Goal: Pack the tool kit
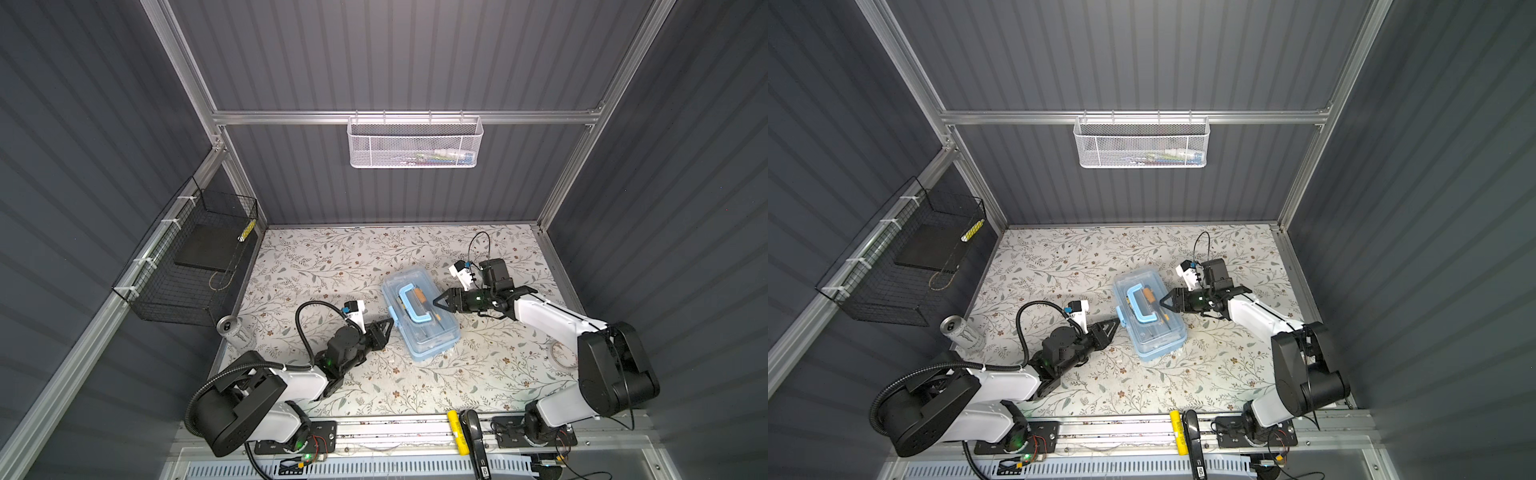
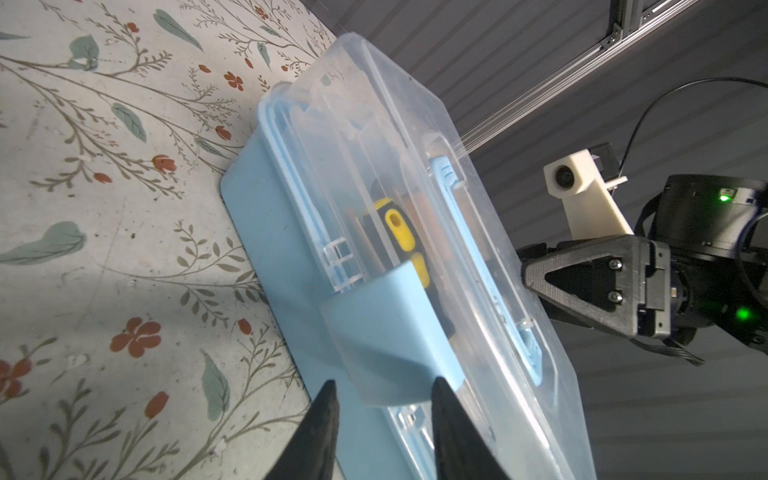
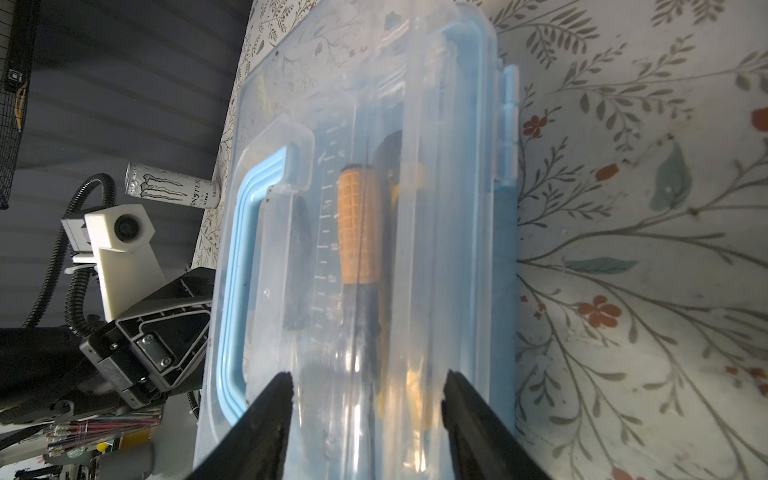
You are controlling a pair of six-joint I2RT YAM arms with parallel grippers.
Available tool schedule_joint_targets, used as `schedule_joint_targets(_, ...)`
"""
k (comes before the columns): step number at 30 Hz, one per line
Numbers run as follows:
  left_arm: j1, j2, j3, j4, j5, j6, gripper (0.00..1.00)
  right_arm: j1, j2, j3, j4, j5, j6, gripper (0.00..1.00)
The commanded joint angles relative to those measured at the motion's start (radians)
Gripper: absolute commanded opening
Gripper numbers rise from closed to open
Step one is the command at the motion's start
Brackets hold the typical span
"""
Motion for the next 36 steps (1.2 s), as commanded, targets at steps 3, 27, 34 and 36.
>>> schedule_joint_targets(3, -0.002, -0.036, 0.031, -0.031, 0.019, 0.007, 0.38, 0.015, 0.034, -0.014, -0.029, -0.036, 0.004, 0.59)
schedule_joint_targets(27, -0.004, -0.074, 0.036, -0.068, 0.011, 0.025, 0.32, 0.015, 0.054, -0.018, -0.015, -0.042, 0.009, 0.59)
schedule_joint_targets(34, -0.004, -0.058, 0.041, -0.070, 0.014, 0.028, 0.25, 0.015, 0.056, -0.018, -0.012, -0.046, 0.011, 0.59)
schedule_joint_targets(36, -0.004, -0.049, 0.036, -0.059, 0.015, 0.023, 0.24, 0.015, 0.057, -0.018, -0.011, -0.047, 0.013, 0.59)
